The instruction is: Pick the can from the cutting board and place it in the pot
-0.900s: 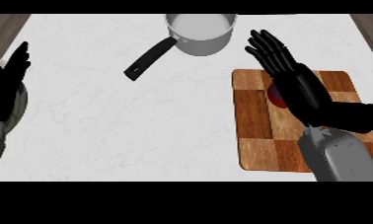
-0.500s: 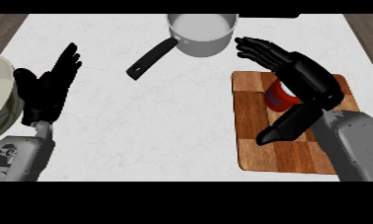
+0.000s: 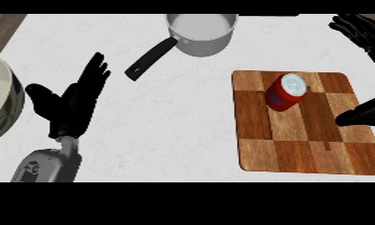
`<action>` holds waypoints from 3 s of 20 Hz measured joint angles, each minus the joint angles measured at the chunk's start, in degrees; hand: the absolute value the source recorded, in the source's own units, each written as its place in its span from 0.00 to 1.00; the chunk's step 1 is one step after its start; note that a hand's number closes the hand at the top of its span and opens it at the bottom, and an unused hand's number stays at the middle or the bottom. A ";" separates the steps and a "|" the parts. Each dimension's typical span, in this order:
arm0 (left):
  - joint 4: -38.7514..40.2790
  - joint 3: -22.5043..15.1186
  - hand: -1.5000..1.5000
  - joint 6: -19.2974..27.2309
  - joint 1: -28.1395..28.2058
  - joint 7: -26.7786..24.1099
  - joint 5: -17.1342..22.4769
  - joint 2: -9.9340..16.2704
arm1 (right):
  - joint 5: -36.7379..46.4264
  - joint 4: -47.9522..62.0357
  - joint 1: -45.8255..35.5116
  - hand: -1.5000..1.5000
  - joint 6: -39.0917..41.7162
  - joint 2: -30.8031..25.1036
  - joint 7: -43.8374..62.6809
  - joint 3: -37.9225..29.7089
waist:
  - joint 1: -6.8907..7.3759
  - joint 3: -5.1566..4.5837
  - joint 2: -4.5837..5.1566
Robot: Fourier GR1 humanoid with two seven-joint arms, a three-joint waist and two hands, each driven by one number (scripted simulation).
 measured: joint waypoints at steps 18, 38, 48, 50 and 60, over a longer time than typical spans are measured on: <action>-3.78 -0.19 0.50 -0.21 2.19 1.94 -1.27 -1.21 | 10.64 2.49 -14.32 0.00 20.05 -18.99 12.80 4.73 | 0.20 -0.16 0.01; -4.12 2.37 0.50 -2.24 2.53 2.75 -3.15 -3.43 | 27.16 0.27 -12.24 0.00 22.60 -8.26 21.62 8.68 | -0.39 -0.08 -0.02; -5.12 3.01 0.50 -2.76 2.33 4.35 -4.90 -5.21 | 29.51 -4.33 -10.09 0.00 23.21 0.18 27.66 5.34 | -0.42 -0.10 -0.05; -4.42 3.20 0.50 -3.05 2.35 3.79 -5.22 -5.63 | 30.12 -4.17 -10.25 0.00 23.58 1.29 29.01 4.90 | -0.38 -0.10 -0.04; -6.55 3.11 0.50 -3.82 3.67 4.32 -6.80 -6.76 | 39.20 -1.59 -9.98 0.00 21.64 5.14 30.32 7.39 | -0.19 -0.09 0.03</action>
